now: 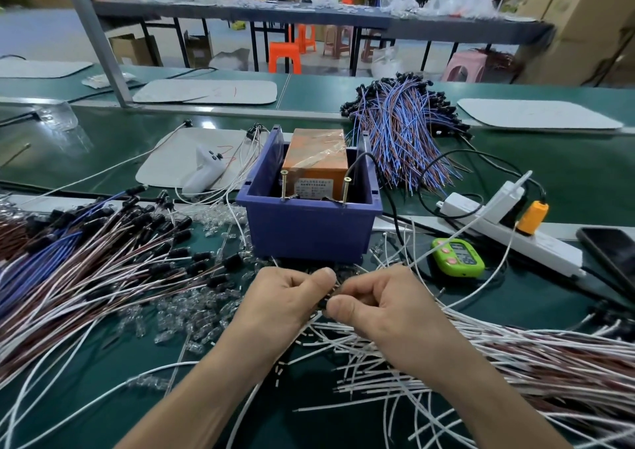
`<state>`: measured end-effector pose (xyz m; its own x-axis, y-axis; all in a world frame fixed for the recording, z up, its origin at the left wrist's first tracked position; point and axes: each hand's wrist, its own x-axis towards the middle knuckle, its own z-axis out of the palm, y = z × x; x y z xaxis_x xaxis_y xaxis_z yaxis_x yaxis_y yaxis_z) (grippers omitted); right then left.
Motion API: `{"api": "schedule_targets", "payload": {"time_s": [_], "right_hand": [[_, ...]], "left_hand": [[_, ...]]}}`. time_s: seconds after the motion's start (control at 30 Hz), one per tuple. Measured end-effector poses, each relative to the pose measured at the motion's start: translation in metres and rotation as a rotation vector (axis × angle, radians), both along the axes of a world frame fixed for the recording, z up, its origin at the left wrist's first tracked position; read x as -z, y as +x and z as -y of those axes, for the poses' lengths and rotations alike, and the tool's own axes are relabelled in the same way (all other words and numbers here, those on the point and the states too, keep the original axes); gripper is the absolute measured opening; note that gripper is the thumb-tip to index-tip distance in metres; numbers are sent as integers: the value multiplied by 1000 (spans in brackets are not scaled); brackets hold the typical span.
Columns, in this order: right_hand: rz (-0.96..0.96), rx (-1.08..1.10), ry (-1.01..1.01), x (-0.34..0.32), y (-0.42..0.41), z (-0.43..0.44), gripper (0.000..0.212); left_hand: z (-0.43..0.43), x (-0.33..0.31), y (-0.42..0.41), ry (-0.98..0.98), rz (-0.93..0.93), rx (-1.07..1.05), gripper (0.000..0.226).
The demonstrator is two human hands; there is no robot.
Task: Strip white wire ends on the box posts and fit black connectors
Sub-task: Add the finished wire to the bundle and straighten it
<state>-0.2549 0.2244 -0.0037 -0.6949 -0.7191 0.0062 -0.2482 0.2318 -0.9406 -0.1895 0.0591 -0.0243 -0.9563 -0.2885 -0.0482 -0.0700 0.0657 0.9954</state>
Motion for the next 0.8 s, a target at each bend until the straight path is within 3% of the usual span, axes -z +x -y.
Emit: {"api": "schedule_targets", "payload": {"time_s": [0.07,0.23,0.37,0.57,0.7,0.8], "right_hand": [[-9,-6,13,0,0,-3,9],[-270,39,149,4,6,-5,6],[-164,-61,59,1,6,-3,24],[29,-148,-43,-4,-1,-7,30],[93,-142,-107,-5,-2,-6,40],[112,-144,-110,-4,-3,-6,36]], "left_hand": [[2,0,1,-17,-15,35,71],[6,3,6,-192,-101,-4,54],[-3,8,6,-294,-194,-21,52],[-8,-1,5,-16,-256,138,55],[-14,2,4,203,-140,112,59],[-16,2,3,179,-132,108,56]]}}
